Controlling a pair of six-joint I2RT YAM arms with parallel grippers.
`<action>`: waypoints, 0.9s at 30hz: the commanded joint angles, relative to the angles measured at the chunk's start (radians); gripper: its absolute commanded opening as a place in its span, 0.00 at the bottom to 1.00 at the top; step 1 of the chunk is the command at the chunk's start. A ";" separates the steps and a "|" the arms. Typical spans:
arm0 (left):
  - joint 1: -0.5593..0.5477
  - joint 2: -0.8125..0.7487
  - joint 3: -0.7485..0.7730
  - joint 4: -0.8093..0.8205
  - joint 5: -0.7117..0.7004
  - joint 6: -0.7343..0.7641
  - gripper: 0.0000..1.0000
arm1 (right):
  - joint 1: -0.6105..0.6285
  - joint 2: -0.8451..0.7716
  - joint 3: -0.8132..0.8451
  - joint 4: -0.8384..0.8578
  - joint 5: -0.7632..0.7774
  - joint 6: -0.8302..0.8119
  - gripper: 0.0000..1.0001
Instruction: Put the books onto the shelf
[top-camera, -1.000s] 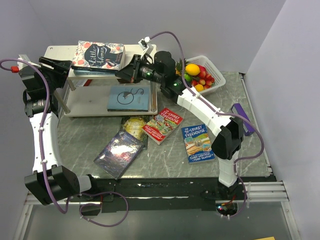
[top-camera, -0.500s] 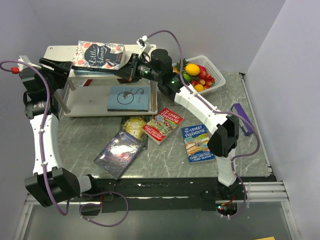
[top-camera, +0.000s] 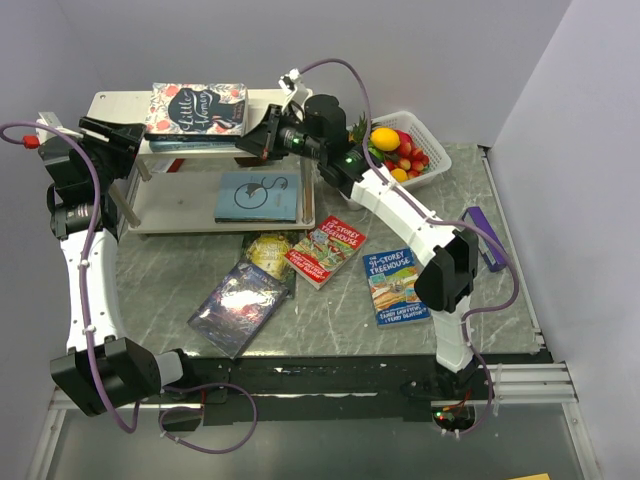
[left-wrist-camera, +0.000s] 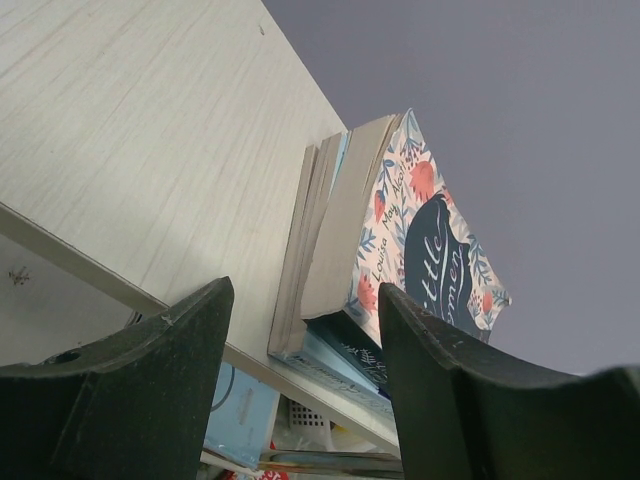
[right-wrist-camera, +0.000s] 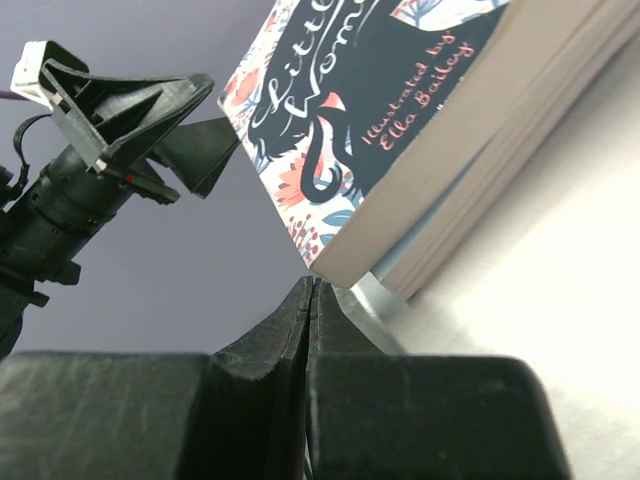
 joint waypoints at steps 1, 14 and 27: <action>0.004 -0.020 -0.003 0.012 0.012 -0.007 0.66 | -0.021 -0.020 0.005 0.017 0.026 -0.001 0.00; 0.002 -0.020 0.058 -0.110 -0.139 -0.024 0.70 | -0.022 -0.169 -0.156 0.060 0.112 -0.044 0.00; 0.011 -0.034 -0.002 0.122 -0.094 -0.120 0.56 | -0.050 -0.147 -0.055 -0.037 0.118 -0.069 0.56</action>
